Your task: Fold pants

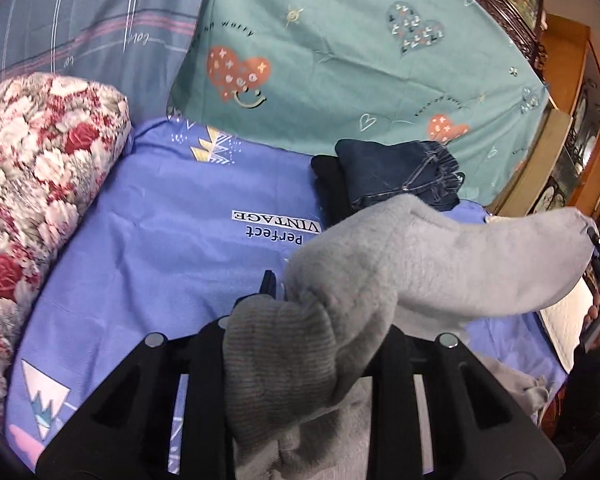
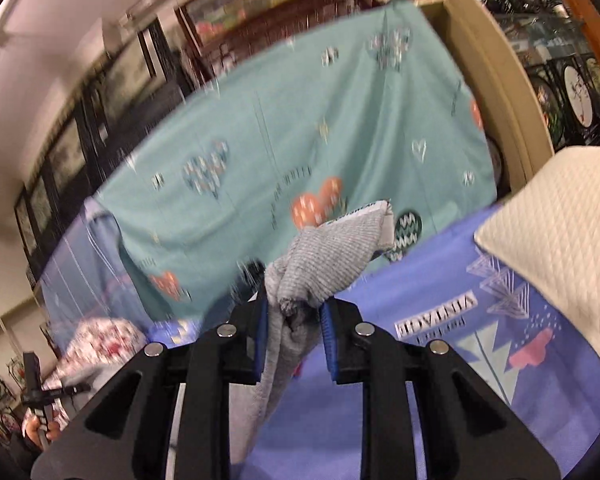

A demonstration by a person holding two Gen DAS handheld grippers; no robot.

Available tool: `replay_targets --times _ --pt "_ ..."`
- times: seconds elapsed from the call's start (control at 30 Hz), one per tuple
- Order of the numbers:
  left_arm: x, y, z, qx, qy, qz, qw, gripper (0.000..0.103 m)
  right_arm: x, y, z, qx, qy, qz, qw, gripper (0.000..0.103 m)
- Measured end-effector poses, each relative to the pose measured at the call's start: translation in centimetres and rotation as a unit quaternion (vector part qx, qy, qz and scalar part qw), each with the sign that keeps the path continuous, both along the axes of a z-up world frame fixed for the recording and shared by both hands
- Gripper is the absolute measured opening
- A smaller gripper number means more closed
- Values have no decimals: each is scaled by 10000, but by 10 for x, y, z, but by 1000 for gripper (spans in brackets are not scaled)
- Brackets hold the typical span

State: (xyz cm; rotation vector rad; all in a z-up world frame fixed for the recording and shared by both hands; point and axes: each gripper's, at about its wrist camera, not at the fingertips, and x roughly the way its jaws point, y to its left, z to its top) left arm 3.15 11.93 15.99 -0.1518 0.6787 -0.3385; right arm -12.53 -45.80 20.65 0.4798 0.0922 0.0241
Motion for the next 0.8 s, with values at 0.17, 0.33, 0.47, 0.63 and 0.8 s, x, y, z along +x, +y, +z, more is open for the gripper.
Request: replay_targets --times 0.17,0.33,0.47,0.63,0.8 --pt "40 -8 -17 394 694 -303 9963 37 53 -40 -32 318 1202 -511 9909 25" --pt "158 -63 -131 1567 1714 -619 9707 47 166 -67 -151 -277 3172 -1041 9422 25" --pt "180 -77 -175 2349 1770 -198 9556 84 184 -70 -212 -458 3992 -1235 9073 43" --pt "155 -49 -151 2019 1763 -210 9632 93 149 -71 -178 -855 3678 -1659 9110 88" --pt "99 17 -114 958 1778 220 9792 93 90 -63 -136 -614 3249 -1350 9341 93"
